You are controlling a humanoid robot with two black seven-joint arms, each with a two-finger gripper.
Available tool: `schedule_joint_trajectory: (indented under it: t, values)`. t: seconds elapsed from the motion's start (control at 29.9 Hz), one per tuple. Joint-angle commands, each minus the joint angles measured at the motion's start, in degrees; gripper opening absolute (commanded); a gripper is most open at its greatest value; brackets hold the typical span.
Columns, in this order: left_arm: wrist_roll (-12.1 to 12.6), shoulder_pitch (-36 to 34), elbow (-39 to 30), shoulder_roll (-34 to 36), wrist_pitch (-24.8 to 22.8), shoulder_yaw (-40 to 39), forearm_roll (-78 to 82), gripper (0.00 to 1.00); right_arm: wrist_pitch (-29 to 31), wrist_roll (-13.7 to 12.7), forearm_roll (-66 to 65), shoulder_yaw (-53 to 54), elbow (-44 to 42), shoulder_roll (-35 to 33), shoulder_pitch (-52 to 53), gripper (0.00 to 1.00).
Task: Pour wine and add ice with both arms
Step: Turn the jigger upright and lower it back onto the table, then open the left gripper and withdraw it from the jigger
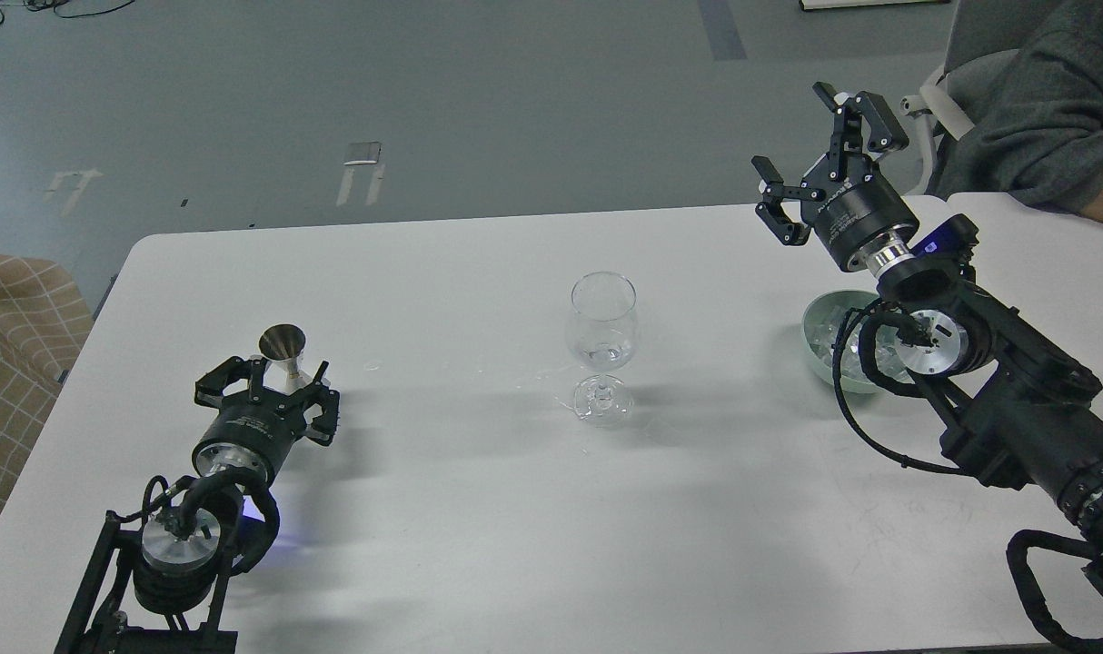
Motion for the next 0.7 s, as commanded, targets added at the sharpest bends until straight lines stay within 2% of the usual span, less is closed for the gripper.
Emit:
schedule_joint_trajectory:
  t: [0.0,0.1,0.17,0.27,0.67]
  values:
    - [0.0,0.0,0.1,0.0,0.1,0.1,0.0,0.69,0.0,0.0,0.0,0.0,0.0,0.1,0.0,1.00]
    - [0.0,0.0,0.1,0.0,0.4,0.0,0.0,0.70,-0.1,0.0,0.0,0.0,0.0,0.2,-0.1,1.00]
    - [0.0,0.0,0.1,0.0,0.4,0.1,0.1,0.76,0.0,0.0,0.0,0.0,0.0,0.2,0.0,1.00]
    - [0.0,0.1,0.1,0.0,0.4,0.0,0.0,0.98,-0.1,0.0,0.0,0.0,0.0,0.2,-0.1,1.00]
    - [0.7,1.3,1.3,1.1,-0.3,-1.3,-0.5,0.98,-0.1,0.0,0.0,0.0,0.1,-0.1,-0.2,1.00]
